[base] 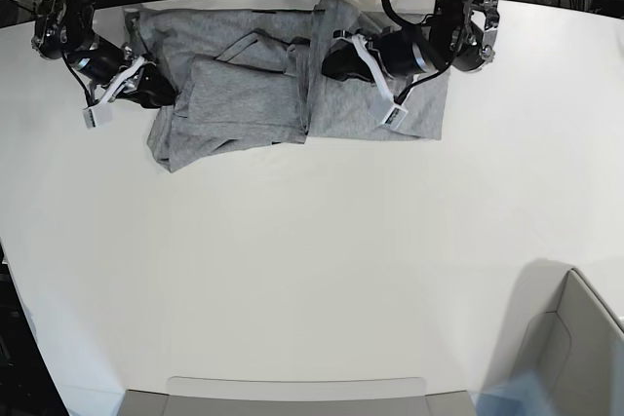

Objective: Fold the T-shirt properly
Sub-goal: 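Grasp the other strip end with the right gripper and fold it inward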

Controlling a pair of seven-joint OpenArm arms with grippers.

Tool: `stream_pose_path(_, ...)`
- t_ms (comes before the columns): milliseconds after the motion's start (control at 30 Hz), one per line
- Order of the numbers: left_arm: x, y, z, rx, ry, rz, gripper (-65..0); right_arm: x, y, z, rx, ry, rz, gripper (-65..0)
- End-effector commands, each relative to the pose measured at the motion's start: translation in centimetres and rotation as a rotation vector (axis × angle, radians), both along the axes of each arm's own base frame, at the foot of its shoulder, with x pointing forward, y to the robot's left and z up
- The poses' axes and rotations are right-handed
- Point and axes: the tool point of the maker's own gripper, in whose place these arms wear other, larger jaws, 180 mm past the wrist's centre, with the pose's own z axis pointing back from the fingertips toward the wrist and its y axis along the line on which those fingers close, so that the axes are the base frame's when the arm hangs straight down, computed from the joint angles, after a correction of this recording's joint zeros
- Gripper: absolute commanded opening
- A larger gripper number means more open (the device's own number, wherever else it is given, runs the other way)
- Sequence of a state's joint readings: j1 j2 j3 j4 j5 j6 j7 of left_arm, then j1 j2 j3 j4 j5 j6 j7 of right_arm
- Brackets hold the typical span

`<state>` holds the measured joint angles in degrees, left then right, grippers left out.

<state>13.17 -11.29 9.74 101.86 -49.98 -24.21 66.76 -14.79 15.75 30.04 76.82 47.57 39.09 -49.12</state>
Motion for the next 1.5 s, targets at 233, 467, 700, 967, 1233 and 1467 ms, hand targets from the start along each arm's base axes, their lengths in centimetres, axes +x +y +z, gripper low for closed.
stream_pose_path(233,0.6,-0.3,1.0,-0.028,-0.035,0.006,-65.0,-1.3,3.5,-0.5,0.050,0.046,0.122,-46.6)
stream_pose_path(467,0.6,-0.3,1.0,-0.029,-0.035,0.006,-65.0,0.0,5.6,-0.1,0.066,0.022,0.169,-46.6)
stream_pose_path(700,-0.1,-0.3,0.7,-0.029,-0.018,0.008,-65.0,1.4,8.8,-1.5,-0.037,0.028,0.260,-46.7)
stream_pose_path(967,-0.7,-0.2,0.4,-0.030,-0.004,0.012,-65.0,1.8,9.7,-2.3,-0.152,0.036,0.356,-65.0)
stream_pose_path(1233,-0.2,-0.4,1.9,-0.039,-0.053,0.006,-65.0,5.9,4.6,-1.1,-0.324,0.000,0.274,-65.0)
stream_pose_path(1467,-0.1,-0.6,2.7,-0.041,-0.078,-0.001,-65.0,9.9,-4.7,1.3,-0.468,-0.003,0.105,-65.0)
